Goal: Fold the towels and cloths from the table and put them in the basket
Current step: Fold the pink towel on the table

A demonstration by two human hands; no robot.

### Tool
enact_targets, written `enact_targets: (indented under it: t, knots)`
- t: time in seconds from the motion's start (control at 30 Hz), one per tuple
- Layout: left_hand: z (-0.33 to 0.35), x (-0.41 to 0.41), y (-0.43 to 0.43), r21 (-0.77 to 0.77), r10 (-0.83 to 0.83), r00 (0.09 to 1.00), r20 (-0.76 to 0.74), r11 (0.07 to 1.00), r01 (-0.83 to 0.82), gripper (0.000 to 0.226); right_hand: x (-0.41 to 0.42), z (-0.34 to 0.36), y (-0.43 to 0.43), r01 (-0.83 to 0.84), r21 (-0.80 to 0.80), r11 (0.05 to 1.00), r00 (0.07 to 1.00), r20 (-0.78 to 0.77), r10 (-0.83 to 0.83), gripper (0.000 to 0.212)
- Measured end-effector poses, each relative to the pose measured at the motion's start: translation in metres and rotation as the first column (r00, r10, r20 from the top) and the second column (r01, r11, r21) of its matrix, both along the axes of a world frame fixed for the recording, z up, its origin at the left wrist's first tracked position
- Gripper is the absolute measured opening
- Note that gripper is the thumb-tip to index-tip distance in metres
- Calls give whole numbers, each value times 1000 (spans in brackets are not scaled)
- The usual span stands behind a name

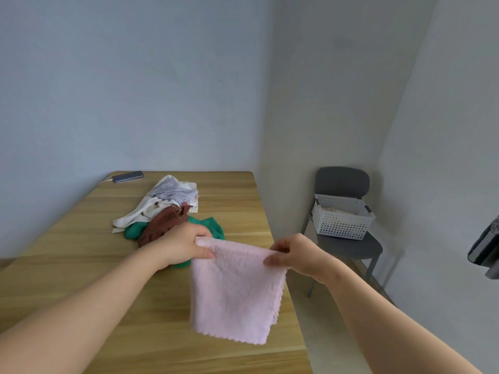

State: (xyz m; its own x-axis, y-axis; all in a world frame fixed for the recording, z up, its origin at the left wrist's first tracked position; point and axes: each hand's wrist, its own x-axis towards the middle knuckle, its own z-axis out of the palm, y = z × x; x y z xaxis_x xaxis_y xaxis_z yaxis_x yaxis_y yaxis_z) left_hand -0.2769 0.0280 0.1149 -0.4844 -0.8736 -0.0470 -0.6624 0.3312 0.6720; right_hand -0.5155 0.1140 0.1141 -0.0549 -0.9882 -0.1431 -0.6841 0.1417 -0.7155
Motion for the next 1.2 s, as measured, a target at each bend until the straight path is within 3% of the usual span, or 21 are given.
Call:
enact_targets:
  t: [0.17, 0.27, 0.37, 0.5, 0.63, 0.67, 0.73, 0.9, 1.07, 1.2]
  knots:
    - [-24, -10, 10, -370, 136, 985, -106, 914, -166, 11, 8, -25, -7, 125, -355, 926, 972, -142, -185, 16]
    - [-59, -5, 18, -492, 26, 1000, -16, 870, -30, 15, 10, -51, 1, 114, -406, 906, 976, -124, -179, 16]
    - [-104, 2, 27, -340, -118, 985, 124, 928, 154, 30, 12, -94, 17, 41, -273, 961, 974, -204, -99, 16]
    - [-158, 7, 45, -56, -249, 899, 362, 956, 287, 30, 17, -144, 42, -17, 80, 997, 963, -267, 38, 22]
    - [-173, 11, 55, 197, -223, 938, 265, 965, 174, 22, 22, -153, 54, -49, 286, 957, 986, -139, 91, 2]
    - [-172, 10, 55, 247, -199, 952, 233, 959, 140, 22, 21, -152, 53, -51, 308, 950, 991, -103, 86, 10]
    - [-170, 10, 54, 304, -147, 971, 190, 949, 84, 18, 19, -152, 50, -37, 331, 943, 998, -33, 51, 16]
    - [-168, 9, 48, 417, 22, 998, 60, 908, -45, 16, 16, -156, 42, 124, 253, 959, 983, 99, -154, 9]
    - [-177, 12, 41, 525, 64, 993, 98, 844, -107, 47, 12, -161, 38, 260, 176, 949, 891, 336, -306, 8]
    - [-179, 4, 38, 514, 164, 986, -3, 847, -139, 15, 15, -162, 29, 286, 200, 937, 801, 486, -348, 14]
